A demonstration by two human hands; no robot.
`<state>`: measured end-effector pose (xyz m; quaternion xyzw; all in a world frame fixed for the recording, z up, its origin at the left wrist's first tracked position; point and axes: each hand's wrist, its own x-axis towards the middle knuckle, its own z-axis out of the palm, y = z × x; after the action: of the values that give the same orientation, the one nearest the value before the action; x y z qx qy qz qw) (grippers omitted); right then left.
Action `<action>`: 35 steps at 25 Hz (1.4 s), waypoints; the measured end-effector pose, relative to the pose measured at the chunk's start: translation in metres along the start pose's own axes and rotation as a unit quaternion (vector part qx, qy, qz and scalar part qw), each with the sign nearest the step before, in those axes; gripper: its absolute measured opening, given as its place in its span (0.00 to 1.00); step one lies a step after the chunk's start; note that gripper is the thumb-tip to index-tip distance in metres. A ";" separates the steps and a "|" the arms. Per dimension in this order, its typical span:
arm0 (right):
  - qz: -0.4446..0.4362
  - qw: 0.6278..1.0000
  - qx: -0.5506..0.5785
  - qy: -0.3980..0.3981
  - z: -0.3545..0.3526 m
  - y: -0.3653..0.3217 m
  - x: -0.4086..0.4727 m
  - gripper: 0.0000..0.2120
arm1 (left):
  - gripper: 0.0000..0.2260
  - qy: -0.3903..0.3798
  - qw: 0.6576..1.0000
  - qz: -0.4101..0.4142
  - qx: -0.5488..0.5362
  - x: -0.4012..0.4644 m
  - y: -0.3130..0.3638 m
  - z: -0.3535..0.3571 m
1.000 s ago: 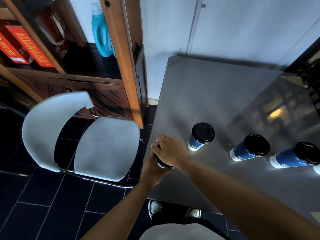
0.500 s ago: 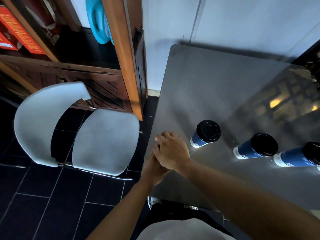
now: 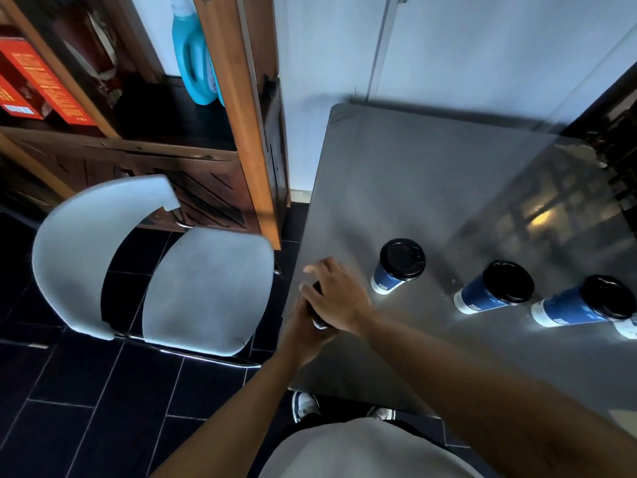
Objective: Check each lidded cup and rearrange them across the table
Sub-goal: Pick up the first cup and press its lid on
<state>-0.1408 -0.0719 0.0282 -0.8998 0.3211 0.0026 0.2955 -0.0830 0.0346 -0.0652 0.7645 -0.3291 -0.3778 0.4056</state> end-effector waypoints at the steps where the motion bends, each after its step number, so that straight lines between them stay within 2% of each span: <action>1: 0.022 0.996 0.090 0.010 -0.003 0.006 -0.003 0.17 | 0.40 -0.003 1.000 0.002 -0.030 -0.003 0.008 -0.002; 4: 0.051 0.965 0.253 0.040 -0.006 0.030 -0.007 0.11 | 0.33 0.010 0.994 -0.034 -0.103 -0.012 0.019 -0.003; 6: 0.066 0.950 0.307 0.003 -0.004 0.040 -0.007 0.09 | 0.29 0.011 0.991 -0.050 -0.127 -0.016 0.030 -0.005; 9: 0.113 0.906 0.407 -0.024 -0.006 0.042 -0.011 0.19 | 0.12 0.038 0.987 -0.091 -0.129 -0.017 0.042 -0.005; 10: 0.122 0.896 0.425 -0.036 -0.007 0.044 -0.013 0.20 | 0.11 0.041 0.984 -0.110 -0.135 -0.018 0.048 -0.005; 12: 0.132 0.889 0.435 -0.051 -0.006 0.047 -0.019 0.13 | 0.25 0.025 0.969 -0.162 -0.183 -0.016 0.050 -0.005; 13: 0.136 0.886 0.439 -0.056 -0.007 0.048 -0.022 0.08 | 0.29 0.019 0.960 -0.182 -0.213 -0.016 0.054 -0.005; 15: 0.138 0.889 0.435 -0.045 -0.008 0.047 -0.024 0.07 | 0.26 0.014 0.945 -0.204 -0.257 -0.021 0.065 -0.005; 18: 0.156 0.892 0.424 -0.031 -0.004 0.049 -0.022 0.17 | 0.21 0.000 0.898 -0.247 -0.364 -0.026 0.076 -0.007; 20: 0.177 0.864 0.469 -0.049 0.002 0.053 -0.023 0.23 | 0.20 -0.012 0.868 -0.277 -0.413 -0.029 0.082 -0.011; 25: 0.237 0.813 0.531 -0.040 0.009 0.052 -0.031 0.20 | 0.20 -0.024 0.828 -0.303 -0.472 -0.037 0.093 -0.015; 28: 0.245 0.816 0.522 -0.038 0.009 0.051 -0.032 0.22 | 0.22 -0.028 0.821 -0.312 -0.478 -0.038 0.091 -0.015; 31: 0.244 0.823 0.513 -0.031 0.007 0.048 -0.032 0.19 | 0.26 -0.033 0.826 -0.305 -0.472 -0.037 0.088 -0.015; 33: 0.233 0.853 0.466 -0.028 0.005 0.048 -0.030 0.17 | 0.31 -0.055 0.843 -0.294 -0.448 -0.036 0.085 -0.015; 35: 0.220 0.890 0.398 -0.025 0.003 0.051 -0.029 0.18 | 0.31 -0.075 0.875 -0.275 -0.390 -0.037 0.083 -0.017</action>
<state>-0.1930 -0.0850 0.0047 -0.6130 0.4777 -0.0378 0.6282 -0.1036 0.0329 0.0251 0.5733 0.0393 -0.6282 0.5245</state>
